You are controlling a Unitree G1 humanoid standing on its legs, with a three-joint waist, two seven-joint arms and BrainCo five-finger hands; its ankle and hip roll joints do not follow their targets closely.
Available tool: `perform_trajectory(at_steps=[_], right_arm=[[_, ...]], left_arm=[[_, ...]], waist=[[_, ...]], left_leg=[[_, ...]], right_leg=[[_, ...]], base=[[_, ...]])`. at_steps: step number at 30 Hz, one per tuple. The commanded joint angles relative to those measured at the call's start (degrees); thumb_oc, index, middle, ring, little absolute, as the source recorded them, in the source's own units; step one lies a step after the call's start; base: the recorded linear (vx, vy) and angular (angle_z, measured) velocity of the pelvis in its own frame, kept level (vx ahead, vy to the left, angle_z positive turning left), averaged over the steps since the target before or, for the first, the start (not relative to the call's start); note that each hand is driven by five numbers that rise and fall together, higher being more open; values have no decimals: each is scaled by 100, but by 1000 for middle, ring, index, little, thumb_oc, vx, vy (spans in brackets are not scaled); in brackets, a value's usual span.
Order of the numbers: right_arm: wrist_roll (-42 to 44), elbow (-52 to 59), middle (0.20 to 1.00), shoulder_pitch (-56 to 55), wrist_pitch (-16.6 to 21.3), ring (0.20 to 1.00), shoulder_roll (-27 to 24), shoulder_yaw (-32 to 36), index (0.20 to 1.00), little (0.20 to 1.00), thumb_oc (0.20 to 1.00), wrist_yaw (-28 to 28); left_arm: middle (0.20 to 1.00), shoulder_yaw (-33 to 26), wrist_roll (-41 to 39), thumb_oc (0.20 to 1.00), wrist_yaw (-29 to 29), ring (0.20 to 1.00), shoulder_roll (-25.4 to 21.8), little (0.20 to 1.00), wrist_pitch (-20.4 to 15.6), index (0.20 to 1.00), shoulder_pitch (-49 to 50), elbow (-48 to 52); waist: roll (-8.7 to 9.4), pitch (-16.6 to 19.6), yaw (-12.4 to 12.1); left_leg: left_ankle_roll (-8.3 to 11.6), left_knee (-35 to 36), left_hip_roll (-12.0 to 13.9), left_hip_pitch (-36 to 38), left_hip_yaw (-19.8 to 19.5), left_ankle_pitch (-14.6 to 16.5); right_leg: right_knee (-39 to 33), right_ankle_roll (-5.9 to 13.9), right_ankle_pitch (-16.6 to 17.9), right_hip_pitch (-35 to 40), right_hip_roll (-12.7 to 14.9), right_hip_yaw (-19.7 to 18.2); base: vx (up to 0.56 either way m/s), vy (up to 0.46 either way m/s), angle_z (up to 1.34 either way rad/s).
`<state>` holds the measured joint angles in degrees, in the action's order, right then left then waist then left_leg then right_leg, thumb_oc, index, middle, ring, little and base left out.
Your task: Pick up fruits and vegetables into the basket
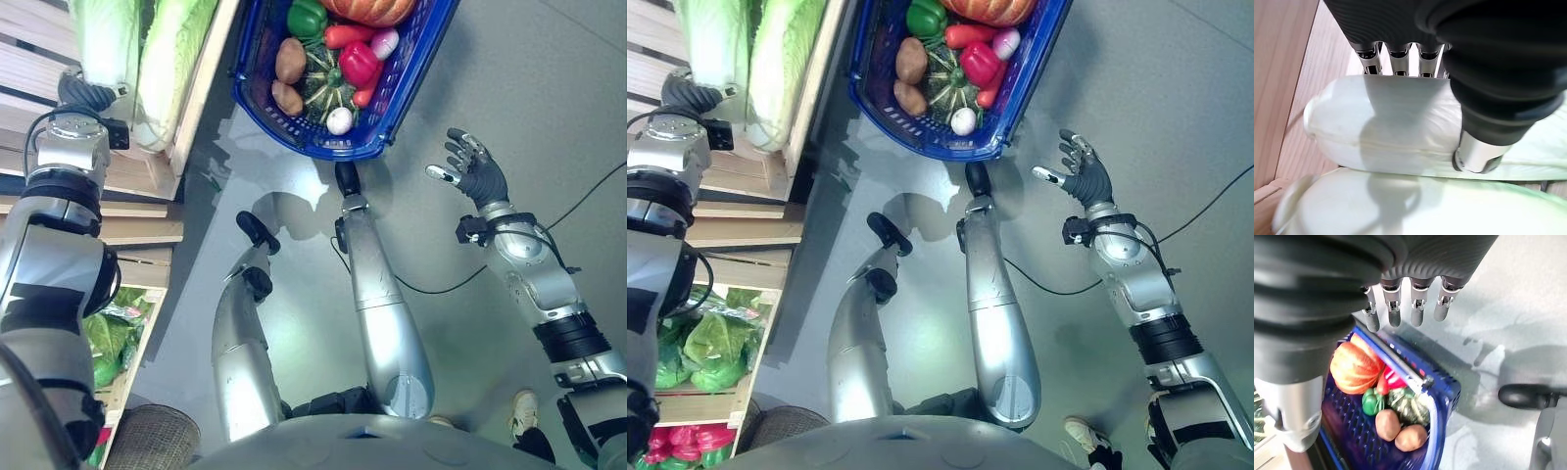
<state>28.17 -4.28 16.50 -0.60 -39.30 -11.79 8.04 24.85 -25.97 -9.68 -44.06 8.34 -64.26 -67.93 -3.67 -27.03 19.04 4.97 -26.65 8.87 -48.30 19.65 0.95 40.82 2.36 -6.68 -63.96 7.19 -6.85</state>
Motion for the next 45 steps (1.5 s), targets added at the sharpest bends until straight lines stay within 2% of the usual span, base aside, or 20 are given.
perform_trajectory(at_steps=[1, 4, 10, 13, 18, 19, 20, 25, 27, 32, 35, 38, 41, 44, 45], right_arm=[[24, 346, 1000, 134, 399, 1000, 63, 55, 1000, 1000, 1000, -56], [-3, 434, 1000, 159, 440, 1000, 84, 50, 1000, 1000, 1000, -39], [-9, 530, 1000, 268, 551, 1000, 97, 15, 1000, 1000, 1000, 28], [-18, 582, 1000, 300, 586, 1000, 103, -44, 1000, 1000, 1000, 102], [-99, 739, 1000, 276, 664, 1000, 182, -72, 1000, 1000, 1000, 140], [-100, 741, 1000, 273, 670, 1000, 183, -74, 1000, 1000, 1000, 137], [-101, 790, 1000, 271, 769, 1000, 224, -64, 1000, 1000, 1000, 72], [-458, 1166, 1000, 50, 980, 1000, 257, 164, 1000, 1000, 1000, -71], [-498, 1255, 1000, 0, 1121, 1000, 231, 250, 1000, 1000, 1000, -174], [-803, 1625, 1000, 239, 1132, 1000, 355, 308, 1000, 1000, 1000, -342], [-737, 1736, 1000, 521, 973, 1000, 413, 273, 1000, 1000, 1000, -230], [-172, 1750, 1000, 832, 819, 1000, 558, 229, 1000, 1000, 1000, -75], [323, 1729, 1000, 1131, 672, 1000, 837, 169, 1000, 1000, 1000, -42], [424, 1736, 1000, 1441, 676, 1000, 1168, -14, 1000, 1000, 1000, 19], [474, 1779, 1000, 1549, 637, 1000, 1249, -79, 1000, 1000, 1000, 75]], left_arm=[[200, -220, -321, 200, 716, 200, 1278, 200, 323, 200, 584, -220], [200, -304, -257, 200, 387, 200, 1333, 200, 422, 200, 667, -199], [200, -405, 380, 200, -492, 200, 1310, 200, 649, 200, 754, -432], [200, -516, 383, 200, -762, 200, 1292, 200, 505, 200, 782, -486], [200, -689, 98, 200, -950, 200, 1367, 200, -82, 200, 999, -66], [200, -695, 82, 200, -955, 200, 1370, 200, -103, 200, 1015, -46], [200, -766, -78, 200, -943, 200, 1386, 200, -409, 200, 1089, 148], [200, -1030, -210, 200, -1211, 200, 1443, 200, -1352, 200, 1707, 1492], [200, -1108, -157, 200, -1301, 200, 1465, 200, -1624, 200, 1963, 1948], [200, -1277, 129, 200, -1563, 200, 1633, 200, -2401, 200, 2633, 3220], [200, -1322, 356, 200, -1656, 200, 1547, 200, -2443, 200, 2699, 3692], [200, -1326, 789, 200, -1837, 200, 1465, 200, -2645, 200, 2779, 4153], [200, -1290, 1116, 200, -1990, 200, 1354, 200, -2680, 200, 2762, 4649], [200, -1242, 1666, 200, -2119, 200, 1329, 200, -2826, 200, 2725, 5038], [200, -1202, 1777, 200, -2168, 200, 1320, 200, -2751, 200, 2700, 5236]], waist=[[193, -276, 360], [226, -276, 328], [289, -276, 242], [326, -276, 182], [336, -276, 81], [336, -276, 80], [326, -276, 39], [242, -276, -112], [203, -276, -184], [157, -276, -510], [185, -276, -660], [211, -276, -829], [243, -276, -986], [285, -276, -1154], [312, -276, -1206]], left_leg=[[115, -752, 127, 41, 48, 713], [111, -728, 135, 81, 33, 705], [109, -687, 135, 235, -37, 674], [122, -617, 141, 327, -77, 623], [98, -576, 115, 485, -123, 641], [97, -573, 114, 493, -123, 641], [85, -548, 91, 555, -138, 643], [43, -440, -5, 889, -159, 667], [18, -416, -40, 1000, -179, 687], [-45, -346, -102, 1354, -288, 719], [-72, -356, -101, 1459, -344, 736], [-109, -364, -117, 1560, -424, 758], [-136, -387, -139, 1646, -508, 785], [-173, -405, -164, 1745, -594, 823], [-181, -396, -168, 1735, -623, 802]], right_leg=[[-281, 22, -44, 261, -287, 179], [-302, 24, -50, 322, -288, 212], [-351, 20, -63, 539, -245, 317], [-397, 3, -62, 665, -227, 385], [-406, -5, -113, 865, -218, 438], [-407, -5, -114, 874, -217, 440], [-419, -4, -121, 943, -205, 464], [-505, 24, -162, 1312, -102, 550], [-541, 27, -175, 1439, -62, 595], [-704, 49, -196, 1958, 80, 799], [-740, 56, -204, 2160, 121, 897], [-737, 55, -216, 2333, 143, 999], [-725, 44, -232, 2496, 148, 1078], [-726, 48, -243, 2675, 170, 1173], [-752, 45, -212, 2700, 170, 1201]], base=[[-13, -39, -3], [-16, -38, -4], [-18, -47, 4], [-19, -56, 4], [-5, -36, 2], [0, 0, 0], [0, 0, 0], [2, 3, 1], [-3, -14, 2], [-7, -62, 16], [-5, -102, 13], [-4, -115, 13], [2, -114, 11], [6, -148, 17], [-8, -155, 14]])
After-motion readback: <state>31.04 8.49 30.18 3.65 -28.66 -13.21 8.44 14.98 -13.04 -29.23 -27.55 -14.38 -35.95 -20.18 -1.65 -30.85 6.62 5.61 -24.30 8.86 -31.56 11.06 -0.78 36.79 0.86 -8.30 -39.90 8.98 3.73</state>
